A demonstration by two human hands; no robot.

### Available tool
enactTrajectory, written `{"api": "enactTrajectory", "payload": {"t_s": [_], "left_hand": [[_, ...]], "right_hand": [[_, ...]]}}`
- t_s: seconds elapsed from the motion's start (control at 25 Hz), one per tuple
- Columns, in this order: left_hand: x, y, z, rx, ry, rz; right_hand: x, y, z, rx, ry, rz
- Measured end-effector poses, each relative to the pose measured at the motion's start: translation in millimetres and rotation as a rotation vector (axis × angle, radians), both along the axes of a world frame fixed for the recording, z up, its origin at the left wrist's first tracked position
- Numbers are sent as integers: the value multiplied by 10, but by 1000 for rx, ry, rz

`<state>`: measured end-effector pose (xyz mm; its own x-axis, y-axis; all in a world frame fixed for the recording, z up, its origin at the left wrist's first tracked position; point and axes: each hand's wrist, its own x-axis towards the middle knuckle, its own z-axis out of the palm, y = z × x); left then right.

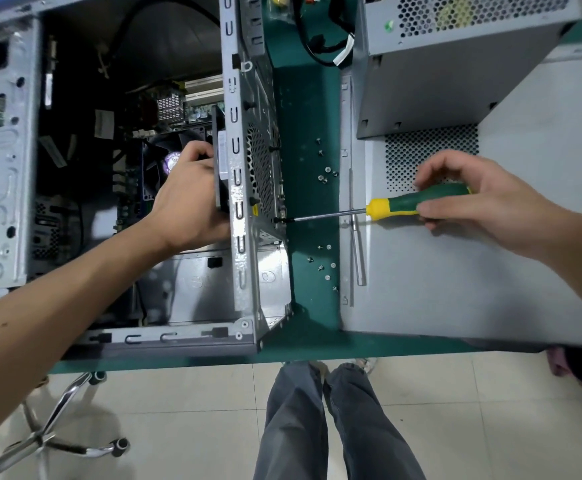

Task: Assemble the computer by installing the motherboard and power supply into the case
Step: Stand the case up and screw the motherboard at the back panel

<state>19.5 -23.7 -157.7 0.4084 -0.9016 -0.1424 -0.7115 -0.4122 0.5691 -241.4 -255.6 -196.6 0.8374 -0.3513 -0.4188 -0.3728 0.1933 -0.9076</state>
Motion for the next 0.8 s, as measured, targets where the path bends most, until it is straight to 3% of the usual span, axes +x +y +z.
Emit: {"api": "enactTrajectory", "payload": {"t_s": [0.04,0.2,0.32,0.4,0.48,0.64,0.8], "left_hand": [[-53,-4,61,81,44,-33],[-97,-13,90,46,-124,-83],[-48,-63,135,8,-74,-150],[-54,-28,97,38,73,-74],[-92,2,89,53,98,12],[-43,-35,150,42,87,-67],[-46,23,33,5,9,-6]], "right_hand": [[0,12,-8,7,-2,-22],[16,73,-29,-88,95,-66],[11,37,63,4,42,-49],[45,73,32,-56,85,-124],[71,104,-15,-141,159,-134],[7,22,42,56,84,-113],[24,125,-1,-131,155,-103]]}}
